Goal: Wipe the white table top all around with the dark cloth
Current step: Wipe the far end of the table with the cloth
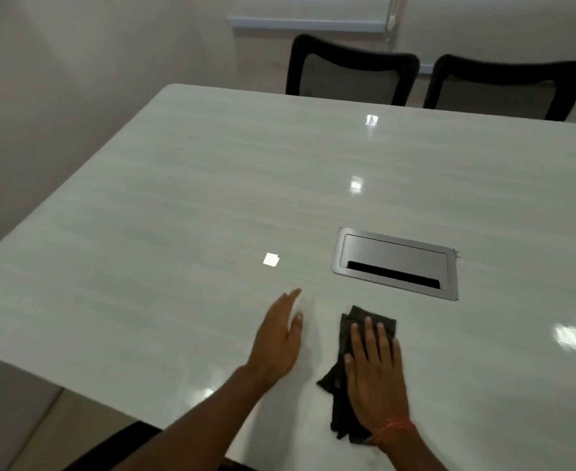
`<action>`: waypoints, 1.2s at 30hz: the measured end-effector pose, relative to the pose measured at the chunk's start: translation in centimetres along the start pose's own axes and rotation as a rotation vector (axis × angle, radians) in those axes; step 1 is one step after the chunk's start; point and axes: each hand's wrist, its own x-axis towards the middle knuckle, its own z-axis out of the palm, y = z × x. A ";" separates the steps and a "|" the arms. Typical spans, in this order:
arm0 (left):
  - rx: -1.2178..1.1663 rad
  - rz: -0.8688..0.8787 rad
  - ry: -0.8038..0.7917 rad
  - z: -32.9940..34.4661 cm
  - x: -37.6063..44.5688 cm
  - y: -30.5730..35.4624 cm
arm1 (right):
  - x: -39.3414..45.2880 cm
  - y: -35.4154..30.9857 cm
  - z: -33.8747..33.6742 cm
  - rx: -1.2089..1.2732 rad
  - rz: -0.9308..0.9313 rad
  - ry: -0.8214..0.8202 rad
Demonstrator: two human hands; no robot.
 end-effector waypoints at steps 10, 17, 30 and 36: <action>-0.067 -0.120 0.171 -9.7 2.1 -7.1 | 4.2 -19.4 4.7 0.014 -0.307 -0.063; -0.106 -0.073 0.103 -18.7 3.2 -13.4 | -3.8 -13.9 2.6 -0.091 -0.213 -0.158; -0.274 0.007 0.233 -23.5 11.3 -16.9 | 25.0 -36.5 9.9 -0.004 -0.197 -0.043; -0.152 -0.062 0.210 -30.1 13.5 -17.8 | 5.6 -40.5 10.3 0.032 -0.634 -0.175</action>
